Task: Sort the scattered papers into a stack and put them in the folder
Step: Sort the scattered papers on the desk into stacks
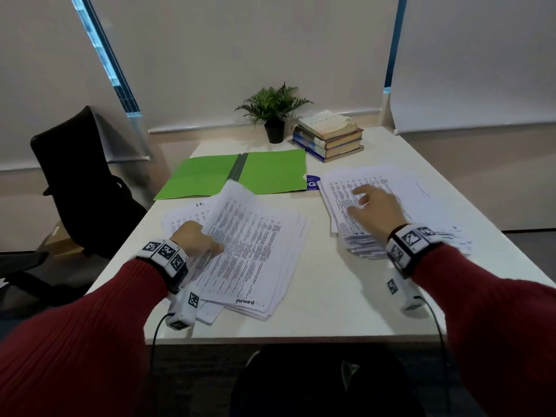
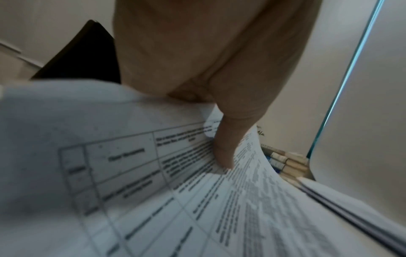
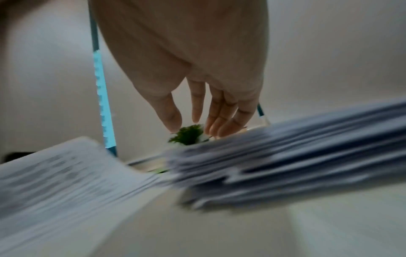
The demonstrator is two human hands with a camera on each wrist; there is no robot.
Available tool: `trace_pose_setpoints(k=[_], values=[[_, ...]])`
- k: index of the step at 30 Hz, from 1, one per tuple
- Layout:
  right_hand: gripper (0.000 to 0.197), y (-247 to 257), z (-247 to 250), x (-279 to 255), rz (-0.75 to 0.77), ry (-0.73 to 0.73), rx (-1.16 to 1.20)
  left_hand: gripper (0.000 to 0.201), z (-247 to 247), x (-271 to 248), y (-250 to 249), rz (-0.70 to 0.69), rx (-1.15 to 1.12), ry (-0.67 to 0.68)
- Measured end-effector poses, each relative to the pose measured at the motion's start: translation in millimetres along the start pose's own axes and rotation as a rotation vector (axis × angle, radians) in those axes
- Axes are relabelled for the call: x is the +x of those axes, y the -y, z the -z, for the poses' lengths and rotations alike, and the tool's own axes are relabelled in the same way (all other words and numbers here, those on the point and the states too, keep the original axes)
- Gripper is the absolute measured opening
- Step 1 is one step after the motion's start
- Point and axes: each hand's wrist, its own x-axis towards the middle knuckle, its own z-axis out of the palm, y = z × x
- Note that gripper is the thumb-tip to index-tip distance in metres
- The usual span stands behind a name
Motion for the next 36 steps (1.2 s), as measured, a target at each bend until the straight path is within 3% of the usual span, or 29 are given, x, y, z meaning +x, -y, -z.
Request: trace_pose_setpoints(k=[2,5,7,8,10,13,15,18,21,24,27,30,34,36], values=[[0.053,17.3,-25.1,-17.6,-0.032,0.133,0.164,0.026,6.8,-12.8,-5.4,-0.080,-0.090,-0.044],[0.092,43.0,-55.3,-34.9,-0.138,0.274,0.338,0.013,10.2,-22.8,-11.7,-0.152,-0.506,-0.020],[0.108,59.2,-66.3,-41.9,-0.169,0.303,0.451,0.028,9.0,-25.2,-13.3,-0.174,-0.816,0.074],[0.107,66.1,-70.3,-44.8,-0.169,0.310,0.540,0.036,6.0,-23.7,-14.3,-0.185,-0.908,0.109],[0.082,75.9,-80.2,-47.4,-0.144,0.322,0.740,0.044,-2.1,-19.6,-14.0,-0.207,-0.942,0.160],[0.049,77.6,-96.1,-47.3,-0.135,0.271,0.818,0.066,-16.6,-5.6,-10.2,-0.139,-0.825,0.155],[0.047,74.5,-101.2,-46.1,-0.175,0.201,0.730,0.083,-15.6,4.2,0.1,-0.087,-0.589,0.037],[0.050,58.8,-104.9,-38.7,-0.234,0.201,0.652,0.083,2.5,19.1,25.0,-0.002,-0.162,-0.153],[0.061,48.7,-108.6,-32.1,-0.255,0.250,0.619,0.091,20.8,27.0,51.9,0.168,0.043,-0.189],[0.041,46.7,-110.4,-34.2,-0.224,0.275,0.587,0.100,19.3,33.4,71.8,0.248,0.073,-0.153],[0.036,43.9,-109.1,-37.1,-0.216,0.269,0.584,0.082,13.3,35.8,67.8,0.253,-0.082,-0.165],[0.043,40.4,-110.7,-36.1,-0.217,0.271,0.602,0.062,7.9,34.7,57.6,0.240,-0.202,-0.173],[0.038,38.7,-113.4,-36.0,-0.223,0.268,0.623,0.028,7.1,29.2,51.9,0.082,-0.203,-0.389],[0.033,37.2,-113.8,-34.5,-0.223,0.273,0.624,0.022,17.8,26.9,48.9,0.008,-0.259,-0.500]])
